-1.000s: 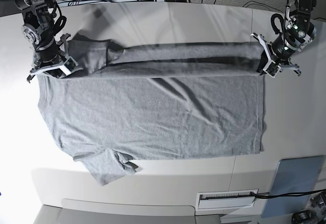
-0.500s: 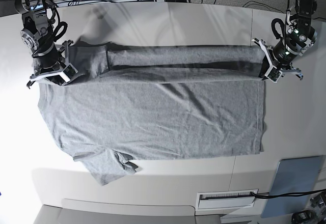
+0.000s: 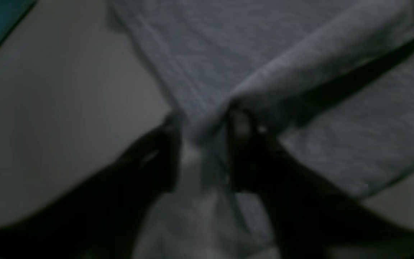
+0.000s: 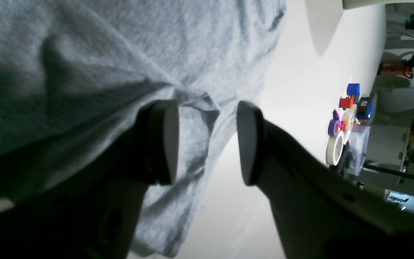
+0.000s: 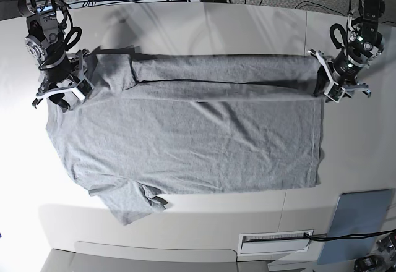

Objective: Fold the T-shirt properly
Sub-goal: 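Release the folded edge and pull both grippers back toward the collar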

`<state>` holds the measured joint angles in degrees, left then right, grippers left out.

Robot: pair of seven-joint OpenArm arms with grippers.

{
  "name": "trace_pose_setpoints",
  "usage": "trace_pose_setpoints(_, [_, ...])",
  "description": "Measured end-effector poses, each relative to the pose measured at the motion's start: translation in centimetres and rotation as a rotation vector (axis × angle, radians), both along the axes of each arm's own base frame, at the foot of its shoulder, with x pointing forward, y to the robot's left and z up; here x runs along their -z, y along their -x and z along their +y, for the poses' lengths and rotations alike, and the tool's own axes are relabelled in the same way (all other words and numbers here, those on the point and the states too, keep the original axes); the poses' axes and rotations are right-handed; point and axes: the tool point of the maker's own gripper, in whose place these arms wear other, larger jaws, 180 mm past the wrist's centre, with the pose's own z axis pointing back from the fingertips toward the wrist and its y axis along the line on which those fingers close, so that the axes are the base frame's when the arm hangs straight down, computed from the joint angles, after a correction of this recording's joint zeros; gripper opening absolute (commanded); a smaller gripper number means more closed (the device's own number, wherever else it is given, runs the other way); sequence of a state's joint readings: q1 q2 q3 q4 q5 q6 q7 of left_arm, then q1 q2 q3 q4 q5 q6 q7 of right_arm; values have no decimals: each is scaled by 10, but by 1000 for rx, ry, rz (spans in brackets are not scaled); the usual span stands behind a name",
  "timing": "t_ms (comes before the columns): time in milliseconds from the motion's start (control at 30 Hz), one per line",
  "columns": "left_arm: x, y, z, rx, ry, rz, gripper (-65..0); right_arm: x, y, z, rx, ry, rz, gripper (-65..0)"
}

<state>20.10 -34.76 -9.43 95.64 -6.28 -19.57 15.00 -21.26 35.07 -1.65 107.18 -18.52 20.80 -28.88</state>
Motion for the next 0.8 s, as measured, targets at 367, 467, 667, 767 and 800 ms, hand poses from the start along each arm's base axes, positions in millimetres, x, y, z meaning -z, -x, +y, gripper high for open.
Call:
trace_pose_setpoints(367, [-6,9,-17,-111,245,47,-430,-11,-1,5,172,-207,-40,-448])
trace_pose_setpoints(467, [-2,15,-30,-118,301,57,-585,-11,0,5,207,-217,-48,-564])
trace_pose_setpoints(667, [4,16,-47,-170,378,49,-650,-4,4,3,302,-272,-67,-650])
trace_pose_setpoints(767, [13,17,-39,-259,388,51,-650,9,9,-18,386,-286,-56,-650])
trace_pose_setpoints(800, [18,19,-38,-269,387,62,-650,14,12,-25,412,-293,-46,-650])
